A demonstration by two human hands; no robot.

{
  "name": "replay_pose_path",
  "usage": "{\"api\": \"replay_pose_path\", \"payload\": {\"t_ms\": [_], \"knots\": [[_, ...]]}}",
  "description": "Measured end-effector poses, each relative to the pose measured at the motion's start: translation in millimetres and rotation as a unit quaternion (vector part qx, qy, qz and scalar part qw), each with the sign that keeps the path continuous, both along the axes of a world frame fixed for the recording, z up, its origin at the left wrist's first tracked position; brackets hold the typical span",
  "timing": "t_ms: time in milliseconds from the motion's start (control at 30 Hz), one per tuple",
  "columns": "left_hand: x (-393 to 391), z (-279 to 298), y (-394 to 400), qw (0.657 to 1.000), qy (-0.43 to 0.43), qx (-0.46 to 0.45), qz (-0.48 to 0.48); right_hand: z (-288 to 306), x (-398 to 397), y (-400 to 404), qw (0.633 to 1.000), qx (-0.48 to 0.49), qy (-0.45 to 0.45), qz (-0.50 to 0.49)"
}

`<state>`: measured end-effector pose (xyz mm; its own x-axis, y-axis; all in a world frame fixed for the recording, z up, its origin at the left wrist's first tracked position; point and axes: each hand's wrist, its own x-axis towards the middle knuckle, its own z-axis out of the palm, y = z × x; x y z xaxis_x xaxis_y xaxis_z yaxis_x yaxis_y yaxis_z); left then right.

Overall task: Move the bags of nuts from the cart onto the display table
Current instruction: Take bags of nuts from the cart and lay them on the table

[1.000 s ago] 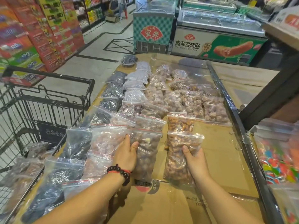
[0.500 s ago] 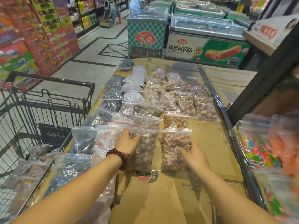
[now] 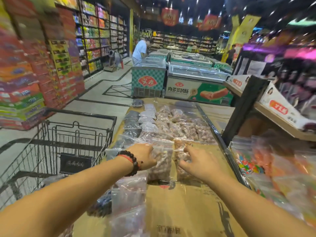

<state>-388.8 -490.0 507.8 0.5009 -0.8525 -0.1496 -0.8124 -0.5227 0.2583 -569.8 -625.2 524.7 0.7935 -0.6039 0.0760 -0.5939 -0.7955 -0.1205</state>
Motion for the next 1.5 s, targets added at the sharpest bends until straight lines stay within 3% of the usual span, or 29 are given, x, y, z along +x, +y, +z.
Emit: {"api": "replay_pose_path", "payload": {"t_ms": [267, 467, 700, 900, 1133, 1333, 1433, 1500], "knots": [[-11, 34, 133, 0.998, -0.063, -0.028, 0.01, 19, 3, 111, 0.999, -0.029, -0.037, 0.018], [1, 29, 243, 0.998, -0.057, 0.0, 0.039, 1, 26, 203, 0.997, -0.029, -0.021, 0.063], [58, 17, 335, 0.995, -0.044, 0.026, 0.089, -6, 93, 289, 0.992, -0.052, 0.015, 0.113], [161, -11, 396, 0.991, -0.017, 0.064, 0.116, -30, 190, 338, 0.989, -0.053, 0.033, 0.132], [287, -62, 433, 0.988, -0.015, 0.118, 0.098, -95, 327, 396, 0.985, -0.008, 0.107, 0.133], [352, -123, 432, 0.986, 0.046, 0.132, 0.088, -161, 377, 424, 0.983, 0.031, 0.129, 0.126], [381, -195, 425, 0.974, 0.123, 0.127, 0.138, -210, 389, 426, 0.979, 0.062, 0.156, 0.114], [407, -269, 427, 0.949, 0.167, 0.201, 0.177, -246, 398, 425, 0.971, 0.099, 0.189, 0.106]]}}
